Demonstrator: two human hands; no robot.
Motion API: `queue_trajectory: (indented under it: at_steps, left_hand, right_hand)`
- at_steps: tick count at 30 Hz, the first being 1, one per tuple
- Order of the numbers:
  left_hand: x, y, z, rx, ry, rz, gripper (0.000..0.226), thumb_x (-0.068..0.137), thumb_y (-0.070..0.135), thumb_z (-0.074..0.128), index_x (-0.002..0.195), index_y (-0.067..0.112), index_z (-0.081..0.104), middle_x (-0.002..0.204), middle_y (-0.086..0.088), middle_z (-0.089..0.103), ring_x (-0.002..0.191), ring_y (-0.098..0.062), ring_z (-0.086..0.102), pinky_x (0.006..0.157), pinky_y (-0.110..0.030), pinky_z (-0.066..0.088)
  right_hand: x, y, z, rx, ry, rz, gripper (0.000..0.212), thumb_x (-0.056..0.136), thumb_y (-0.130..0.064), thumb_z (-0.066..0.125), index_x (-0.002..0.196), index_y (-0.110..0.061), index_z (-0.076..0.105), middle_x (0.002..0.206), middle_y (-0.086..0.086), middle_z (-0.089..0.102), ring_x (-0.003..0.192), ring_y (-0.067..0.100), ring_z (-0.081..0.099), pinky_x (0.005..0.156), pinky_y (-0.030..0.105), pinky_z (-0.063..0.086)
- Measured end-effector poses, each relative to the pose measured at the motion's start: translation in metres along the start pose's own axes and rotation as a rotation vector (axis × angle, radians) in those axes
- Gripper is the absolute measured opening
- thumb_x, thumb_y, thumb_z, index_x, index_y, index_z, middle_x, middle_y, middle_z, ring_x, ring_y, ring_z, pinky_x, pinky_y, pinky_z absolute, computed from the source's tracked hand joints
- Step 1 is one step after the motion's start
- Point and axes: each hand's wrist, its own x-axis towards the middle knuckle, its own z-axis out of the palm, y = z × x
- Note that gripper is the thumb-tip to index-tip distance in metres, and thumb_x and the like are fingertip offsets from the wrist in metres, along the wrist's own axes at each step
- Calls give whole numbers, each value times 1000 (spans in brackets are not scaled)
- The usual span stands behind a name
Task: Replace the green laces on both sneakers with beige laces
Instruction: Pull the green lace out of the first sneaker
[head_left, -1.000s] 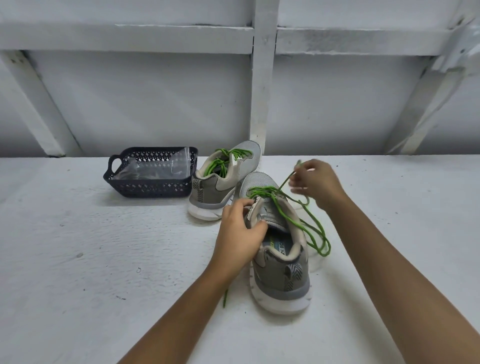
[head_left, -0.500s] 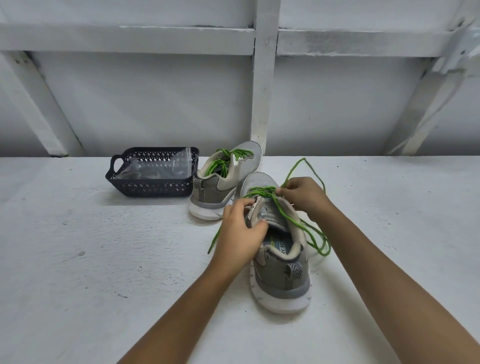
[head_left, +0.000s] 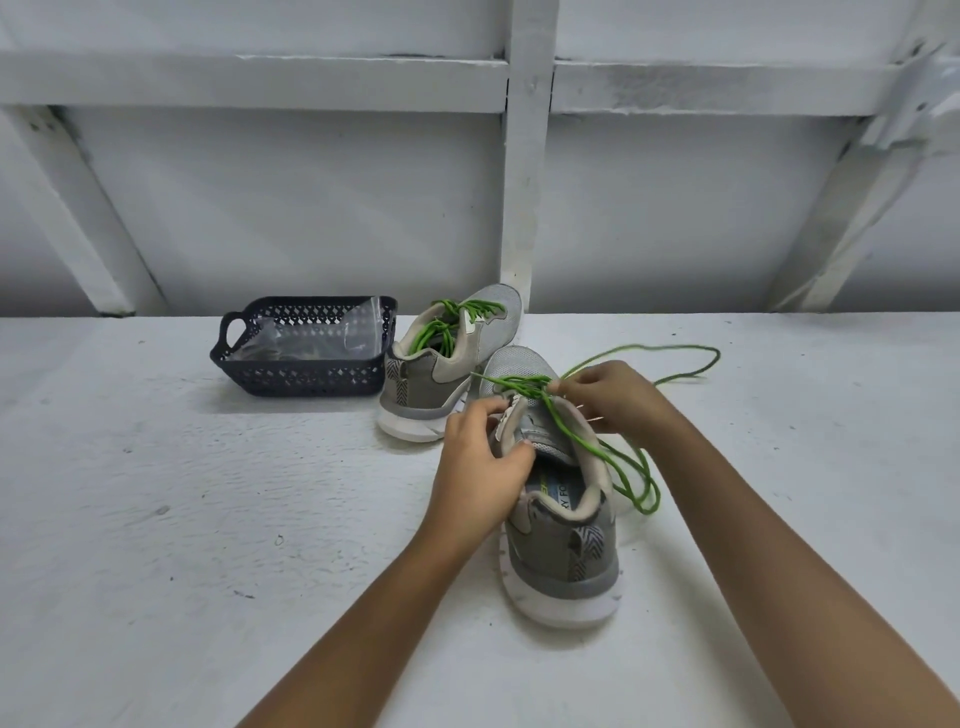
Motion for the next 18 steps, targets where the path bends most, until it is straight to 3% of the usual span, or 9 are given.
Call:
queue_trajectory:
  at_steps: [4,8,11,13,16,18]
  left_hand:
    - [0,0,0,-3,1,3,43,84,16,63,125,21,52,122,2,46,78,31,39,68,7,29]
    - [0,-1,0,-1,3,3,42,84,16,63,124,22,52,120,3,47,76,29,40,66,7,29]
    - [0,-1,0,-6,0,2,42,84,17,63,124,23,51,120,3,46,78,26,43,67,6,31]
    - [0,-1,-1,-8,-1,-4,42,84,18,63,124,23,51,120,3,46,79,24,44,69,3,32]
    - [0,-1,0,-3,0,-4,42,84,17,63,123,24,51,120,4,46,79,26,42,68,5,31]
    - [1,0,0,-3,1,-2,42,83,16,63,123,23,52,121,3,46,80,26,42,69,5,31]
  right_hand:
    - [3,0,9,-35,105,-56,11,89,-10,63,80,-4,64,59,4,52,51,11,46,40,11,40]
    - [15,-3,1,293,298,-41,9,96,-10,49,89,-6,53,72,8,59,60,15,59,53,25,50]
    - [18,-3,-8,417,473,-51,11,99,-16,44,99,-7,49,76,6,59,63,15,61,55,27,51]
    - [15,-1,-7,375,416,-32,17,98,-21,47,100,-5,52,76,7,59,64,16,61,54,26,51]
    - [5,1,5,199,176,18,24,96,-26,54,97,-2,57,73,5,58,58,12,56,46,17,47]
    - [0,1,10,81,144,1,24,93,-25,58,94,-1,63,68,4,56,56,10,51,42,12,42]
